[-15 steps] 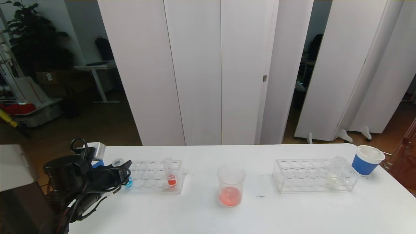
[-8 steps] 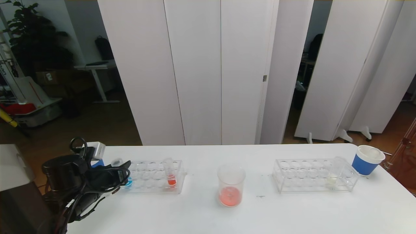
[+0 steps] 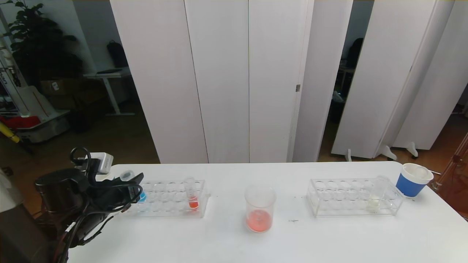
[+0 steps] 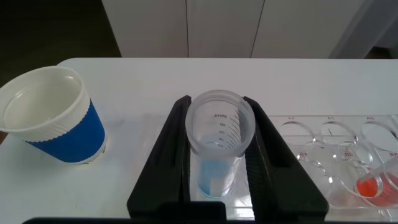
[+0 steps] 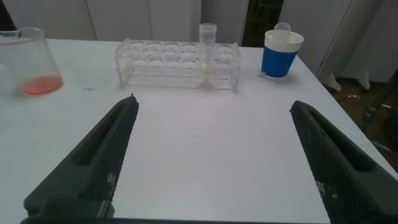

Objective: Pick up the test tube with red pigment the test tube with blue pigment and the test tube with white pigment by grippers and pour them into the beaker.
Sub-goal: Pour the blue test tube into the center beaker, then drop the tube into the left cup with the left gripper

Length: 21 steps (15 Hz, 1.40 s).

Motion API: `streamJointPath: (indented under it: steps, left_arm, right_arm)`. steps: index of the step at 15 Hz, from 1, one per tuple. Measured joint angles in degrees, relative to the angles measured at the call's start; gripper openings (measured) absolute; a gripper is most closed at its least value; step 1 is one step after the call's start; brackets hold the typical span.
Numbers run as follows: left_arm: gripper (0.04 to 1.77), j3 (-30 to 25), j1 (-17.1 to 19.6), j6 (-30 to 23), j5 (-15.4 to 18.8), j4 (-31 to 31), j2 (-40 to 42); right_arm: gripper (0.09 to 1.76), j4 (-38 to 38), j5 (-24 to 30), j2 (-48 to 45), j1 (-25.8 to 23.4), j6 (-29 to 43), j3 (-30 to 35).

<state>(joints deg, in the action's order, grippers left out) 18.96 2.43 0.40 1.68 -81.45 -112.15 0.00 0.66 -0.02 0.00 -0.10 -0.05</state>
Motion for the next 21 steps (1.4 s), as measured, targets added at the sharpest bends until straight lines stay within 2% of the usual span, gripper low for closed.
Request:
streamJointPath:
  steps: [4, 6, 10, 17, 21]
  left_arm:
    - [0.58, 1.38, -0.41, 1.63, 1.01, 0.33, 2.89]
    - [0.58, 2.12, -0.67, 1.57, 1.29, 2.67, 4.63]
    - [0.58, 4.72, -0.83, 1.22, 2.83, 11.98, 10.64]
    - [0.58, 11.47, -0.94, 1.11, 6.55, 33.16, 25.47]
    - [0.58, 15.56, -3.68, 1.5, 10.3, 38.56, 30.87]
  right_arm:
    - [1.75, 0.0, 0.0, 0.0, 0.0, -0.01, 0.0]
    - [1.75, 0.0, 0.0, 0.0, 0.0, -0.01, 0.0]
    - [1.75, 0.0, 0.05, 0.0, 0.0, 0.0, 0.0]
    - [1.75, 0.0, 0.02, 0.0, 0.0, 0.0, 0.0]
    - [1.75, 0.0, 0.0, 0.0, 0.0, 0.0, 0.0]
